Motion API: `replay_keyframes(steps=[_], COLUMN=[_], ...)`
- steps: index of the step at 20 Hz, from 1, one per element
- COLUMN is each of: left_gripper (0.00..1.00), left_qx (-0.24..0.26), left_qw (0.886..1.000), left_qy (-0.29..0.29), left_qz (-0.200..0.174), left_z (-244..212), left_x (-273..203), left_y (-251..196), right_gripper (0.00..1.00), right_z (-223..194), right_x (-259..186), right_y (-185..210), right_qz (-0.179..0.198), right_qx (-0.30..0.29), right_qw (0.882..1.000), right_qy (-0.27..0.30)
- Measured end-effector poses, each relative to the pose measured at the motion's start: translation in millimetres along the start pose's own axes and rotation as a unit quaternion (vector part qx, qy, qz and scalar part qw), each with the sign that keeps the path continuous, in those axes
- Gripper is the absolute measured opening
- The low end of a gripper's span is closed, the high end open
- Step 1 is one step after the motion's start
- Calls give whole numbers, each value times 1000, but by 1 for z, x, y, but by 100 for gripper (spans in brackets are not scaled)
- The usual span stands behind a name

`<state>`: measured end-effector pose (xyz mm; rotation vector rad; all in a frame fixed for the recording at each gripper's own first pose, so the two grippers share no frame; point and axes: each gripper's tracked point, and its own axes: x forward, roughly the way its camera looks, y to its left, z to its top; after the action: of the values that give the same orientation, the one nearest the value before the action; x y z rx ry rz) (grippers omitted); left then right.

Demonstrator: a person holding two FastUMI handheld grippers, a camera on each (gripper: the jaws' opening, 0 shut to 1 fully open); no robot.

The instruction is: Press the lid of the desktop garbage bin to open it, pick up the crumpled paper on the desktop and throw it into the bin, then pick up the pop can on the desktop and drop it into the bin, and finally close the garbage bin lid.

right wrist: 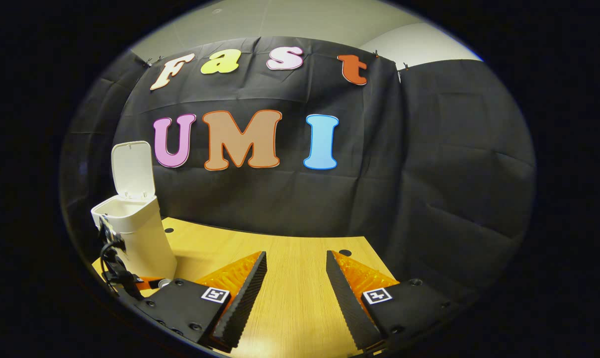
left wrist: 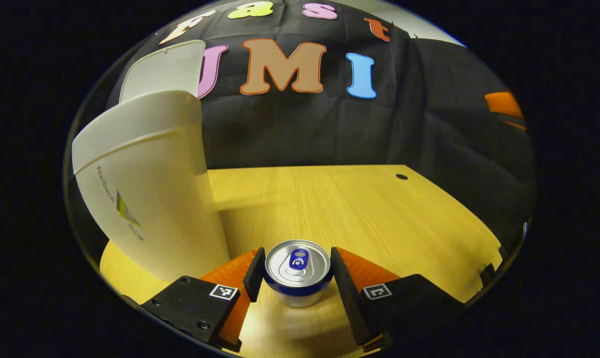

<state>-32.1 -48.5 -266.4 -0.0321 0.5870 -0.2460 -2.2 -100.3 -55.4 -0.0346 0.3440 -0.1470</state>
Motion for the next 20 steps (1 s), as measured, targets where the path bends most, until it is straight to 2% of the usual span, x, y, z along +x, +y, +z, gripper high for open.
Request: replay_keyframes(steps=[3,4,11,12,13,20], left_gripper=[76,76,75,75,75,74], left_qx=[-5,-6,-6,-10,-12,5], left_qw=[999,998,986,984,982,962], left_qy=[-42,-59,-167,-177,-189,-272], left_qz=[-11,-13,-19,-18,-17,35], left_z=[45,63,173,186,201,282], left_x=[-7,-12,-39,-43,-47,-73], left_y=[-3,-5,-3,-1,1,49], right_gripper=[82,87,87,82,82,82], right_z=[1,1,7,6,6,-8], right_x=[0,0,-3,-3,-4,-10], right_y=[5,8,12,11,9,-7], right_qz=[10,14,29,28,27,17], right_qx=[4,4,9,9,9,21], right_qw=[1000,1000,999,999,999,999], right_qy=[-5,-6,-23,-25,-26,-19])
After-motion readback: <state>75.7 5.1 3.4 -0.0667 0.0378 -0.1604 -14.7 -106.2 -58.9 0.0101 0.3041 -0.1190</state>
